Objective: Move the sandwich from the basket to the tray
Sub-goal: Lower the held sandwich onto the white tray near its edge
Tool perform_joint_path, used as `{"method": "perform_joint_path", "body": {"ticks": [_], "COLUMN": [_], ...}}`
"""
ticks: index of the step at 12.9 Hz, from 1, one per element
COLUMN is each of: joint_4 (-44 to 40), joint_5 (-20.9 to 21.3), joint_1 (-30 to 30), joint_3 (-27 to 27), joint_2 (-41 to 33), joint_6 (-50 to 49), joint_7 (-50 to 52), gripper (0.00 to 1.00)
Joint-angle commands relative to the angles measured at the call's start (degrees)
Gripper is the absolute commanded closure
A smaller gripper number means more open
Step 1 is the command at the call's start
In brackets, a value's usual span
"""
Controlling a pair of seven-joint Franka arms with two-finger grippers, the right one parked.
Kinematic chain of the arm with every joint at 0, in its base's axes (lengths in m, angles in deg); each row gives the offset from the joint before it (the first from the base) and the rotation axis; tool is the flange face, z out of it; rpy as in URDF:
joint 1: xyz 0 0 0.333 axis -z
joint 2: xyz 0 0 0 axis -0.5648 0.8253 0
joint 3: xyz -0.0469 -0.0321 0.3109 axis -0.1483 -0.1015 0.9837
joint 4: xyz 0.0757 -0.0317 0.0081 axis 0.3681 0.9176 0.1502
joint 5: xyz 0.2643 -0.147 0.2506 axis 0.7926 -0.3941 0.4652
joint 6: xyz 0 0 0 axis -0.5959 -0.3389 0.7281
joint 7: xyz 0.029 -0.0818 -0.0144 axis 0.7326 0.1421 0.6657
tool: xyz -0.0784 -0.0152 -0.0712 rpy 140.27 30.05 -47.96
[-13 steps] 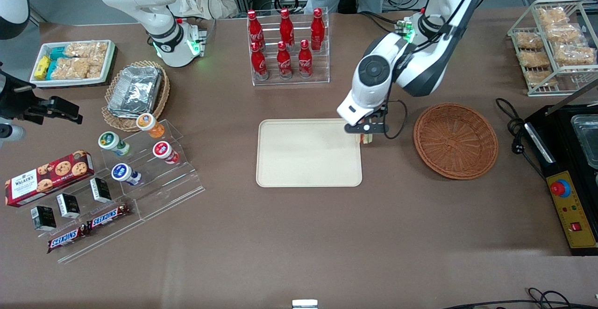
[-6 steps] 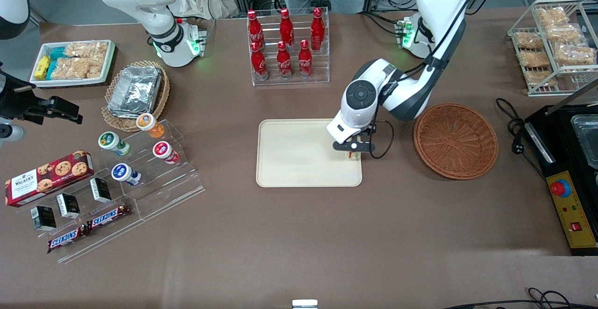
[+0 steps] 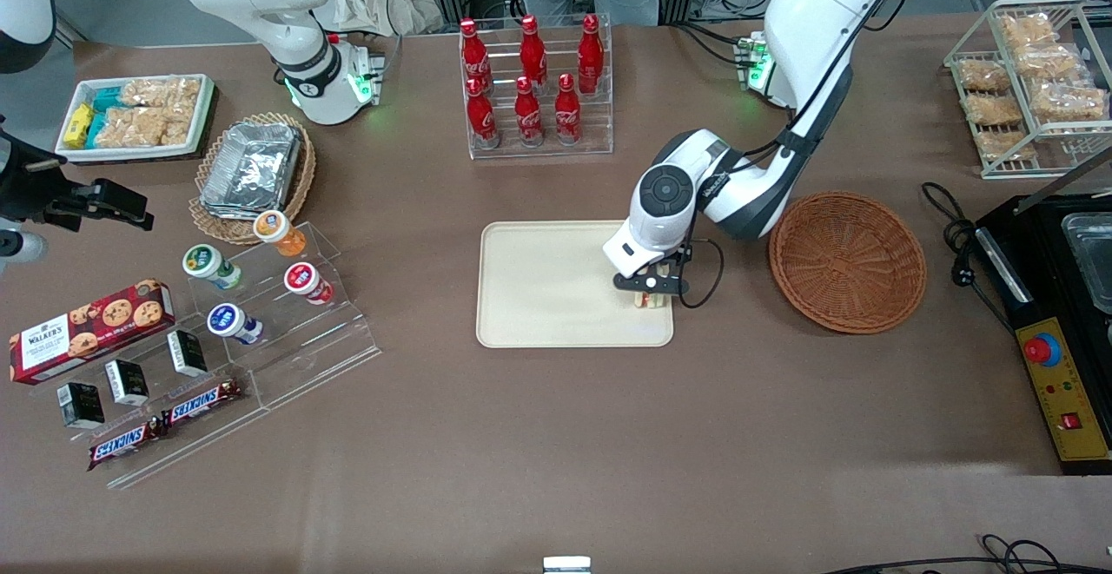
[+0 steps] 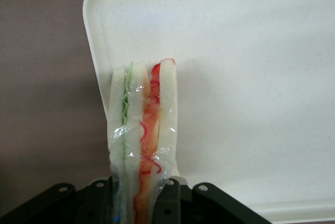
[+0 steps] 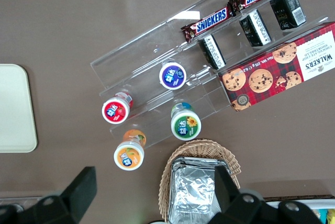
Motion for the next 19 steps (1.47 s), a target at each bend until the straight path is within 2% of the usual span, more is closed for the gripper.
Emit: {"method": "perform_joint_path", "body": {"ticks": [1, 4, 5, 6, 7, 15, 17, 19], "joint_4": [-1.2, -1.1, -1.1, -1.1, -1.0, -1.9, -5.1, -13.0], "joint_5": [1.7, 1.7, 1.7, 1.7, 1.7, 1.7, 1.1, 0.5], "joint_1": [0.2, 0.1, 0.1, 0.0, 0.0, -0.2, -0.4, -0.6], "joint_3": [0.2, 0.2, 0.2, 0.2, 0.2, 0.2, 0.1, 0.1], "joint_2": [1.3, 1.6, 1.7, 1.7, 1.7, 1.0, -0.4, 0.3], "joint_6": [0.7, 1.6, 1.7, 1.7, 1.7, 1.1, -3.9, -13.2], "joint_7": [1.2, 1.2, 1.2, 1.2, 1.2, 0.5, 0.5, 0.4], "gripper": [1.00, 1.00, 0.78, 0.32, 0.01, 0.00, 0.00, 0.00]}}
